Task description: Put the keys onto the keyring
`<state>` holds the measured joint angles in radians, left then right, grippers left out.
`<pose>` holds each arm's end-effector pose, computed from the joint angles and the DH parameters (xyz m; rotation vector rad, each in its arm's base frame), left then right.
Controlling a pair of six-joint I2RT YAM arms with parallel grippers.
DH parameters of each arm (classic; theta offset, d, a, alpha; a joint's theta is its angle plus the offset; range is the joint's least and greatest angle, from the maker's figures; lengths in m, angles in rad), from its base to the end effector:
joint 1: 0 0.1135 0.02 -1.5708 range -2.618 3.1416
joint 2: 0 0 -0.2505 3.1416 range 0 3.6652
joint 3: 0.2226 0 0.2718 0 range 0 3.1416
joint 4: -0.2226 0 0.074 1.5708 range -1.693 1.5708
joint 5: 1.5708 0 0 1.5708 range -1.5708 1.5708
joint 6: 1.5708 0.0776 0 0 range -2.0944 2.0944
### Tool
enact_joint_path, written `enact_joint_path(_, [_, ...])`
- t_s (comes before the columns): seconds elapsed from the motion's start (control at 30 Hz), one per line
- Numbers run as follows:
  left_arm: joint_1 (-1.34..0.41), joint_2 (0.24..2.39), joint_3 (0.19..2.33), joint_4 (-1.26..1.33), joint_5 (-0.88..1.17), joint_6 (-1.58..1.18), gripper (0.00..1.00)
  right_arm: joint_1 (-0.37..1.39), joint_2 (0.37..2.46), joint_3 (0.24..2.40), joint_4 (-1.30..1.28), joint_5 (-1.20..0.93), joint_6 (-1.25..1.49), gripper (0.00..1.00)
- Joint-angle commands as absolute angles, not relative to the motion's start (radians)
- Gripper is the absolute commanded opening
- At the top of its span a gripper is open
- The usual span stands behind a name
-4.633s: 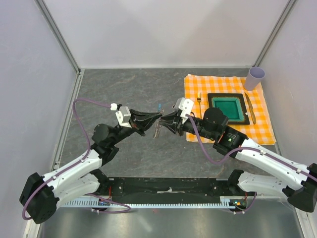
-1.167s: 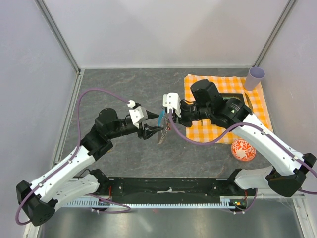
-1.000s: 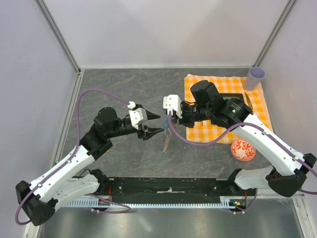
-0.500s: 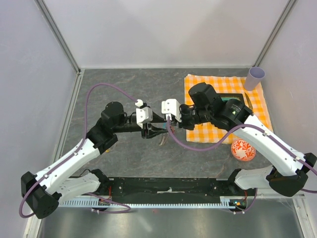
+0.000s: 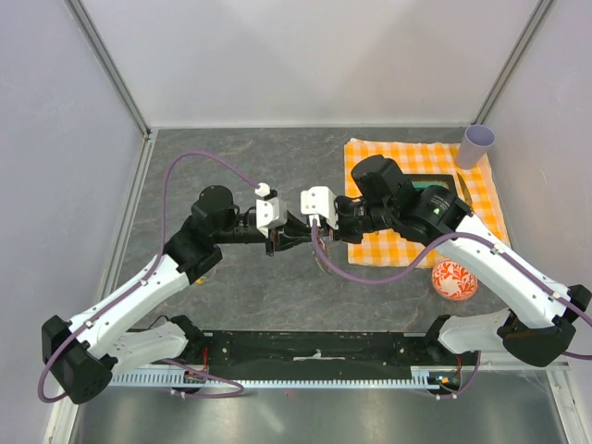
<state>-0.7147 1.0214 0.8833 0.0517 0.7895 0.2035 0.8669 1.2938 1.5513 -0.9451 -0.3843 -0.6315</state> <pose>0.1816 -0.2305 0.3390 1.2749 1.1799 -1.0303 0.1754 0.2516 0.3874 -1.6830 1.5058 0.5593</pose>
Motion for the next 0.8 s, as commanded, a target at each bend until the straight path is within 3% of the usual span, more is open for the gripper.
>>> enact_joint_path(0.0, [-0.718,1.022,0.939,0.038,0.828,0.233,0.21,0.870,1.275,1.575,-0.908,-0.390,-0.647,0.00])
enact_joint_path(0.17, [-0.718,1.035,0.956,0.012,0.839,0.238,0.11,0.871,1.276,1.574,-0.911,-0.393,-0.650,0.00])
enact_joint_path(0.23, [-0.718,1.038,0.959,0.006,0.841,0.236,0.02,0.873,1.276,1.574,-0.913,-0.391,-0.650,0.00])
enact_joint_path(0.47, [-0.718,1.058,0.985,-0.057,0.850,0.241,0.02,0.874,1.272,1.572,-0.911,-0.387,-0.652,0.00])
enact_joint_path(0.6, [-0.718,1.071,1.003,-0.104,0.836,0.248,0.14,0.874,1.267,1.572,-0.907,-0.390,-0.652,0.00])
enact_joint_path(0.77, [-0.719,1.078,1.014,-0.124,0.836,0.253,0.15,0.876,1.270,1.571,-0.905,-0.397,-0.652,0.00])
